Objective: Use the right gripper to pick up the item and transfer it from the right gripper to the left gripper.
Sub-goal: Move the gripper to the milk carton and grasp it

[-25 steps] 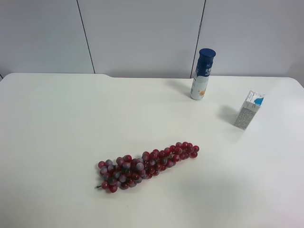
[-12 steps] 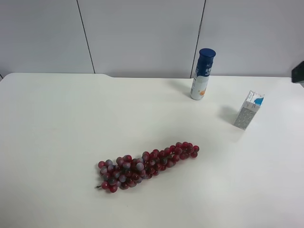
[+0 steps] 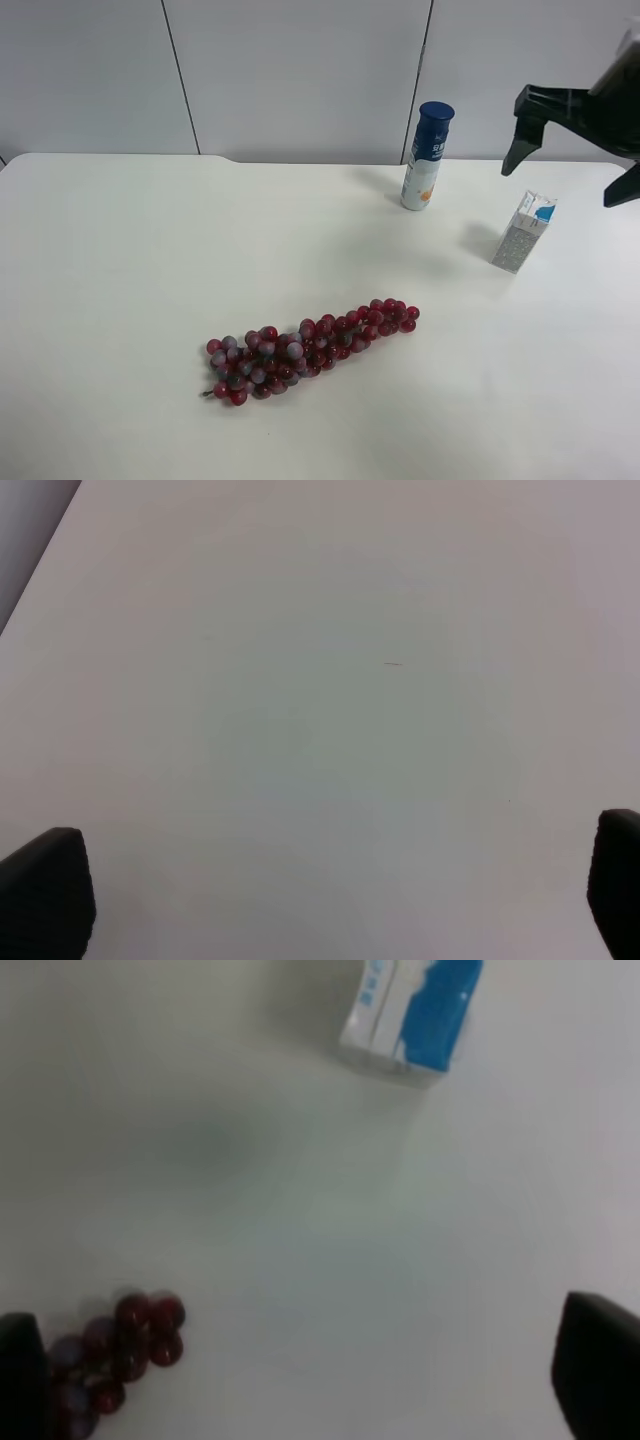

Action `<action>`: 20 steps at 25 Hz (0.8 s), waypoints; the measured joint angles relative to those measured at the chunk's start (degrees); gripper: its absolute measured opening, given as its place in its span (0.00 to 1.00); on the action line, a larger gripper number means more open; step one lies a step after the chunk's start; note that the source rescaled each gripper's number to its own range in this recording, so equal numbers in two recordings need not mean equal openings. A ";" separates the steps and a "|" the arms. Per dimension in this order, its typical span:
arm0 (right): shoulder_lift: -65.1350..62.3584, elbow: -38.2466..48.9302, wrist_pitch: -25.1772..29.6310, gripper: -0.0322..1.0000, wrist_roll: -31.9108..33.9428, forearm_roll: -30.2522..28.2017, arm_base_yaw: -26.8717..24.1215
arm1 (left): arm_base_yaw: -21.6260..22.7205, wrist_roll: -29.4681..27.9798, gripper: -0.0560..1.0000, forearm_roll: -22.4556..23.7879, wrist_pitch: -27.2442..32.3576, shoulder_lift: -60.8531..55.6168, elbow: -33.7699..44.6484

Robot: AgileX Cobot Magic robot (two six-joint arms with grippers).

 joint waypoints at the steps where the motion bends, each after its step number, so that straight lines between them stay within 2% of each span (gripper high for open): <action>1: 1.60 -0.83 -0.27 0.98 0.58 0.07 0.00 | 0.00 0.00 1.00 0.00 0.00 0.00 0.00; 6: 7.91 -5.33 0.30 0.98 2.93 1.19 -1.27 | 0.00 0.00 1.00 0.00 0.00 0.00 0.00; 13: 12.60 -7.46 2.82 0.98 3.17 6.87 -10.04 | 0.00 0.00 1.00 0.00 0.00 0.00 0.00; 16: 14.02 -7.63 3.23 0.98 2.22 7.48 -13.69 | 0.00 0.00 1.00 0.00 0.00 0.00 0.00; 20: 16.59 -8.10 3.17 0.98 1.67 7.69 -15.70 | 0.00 0.00 1.00 0.00 0.00 0.00 0.00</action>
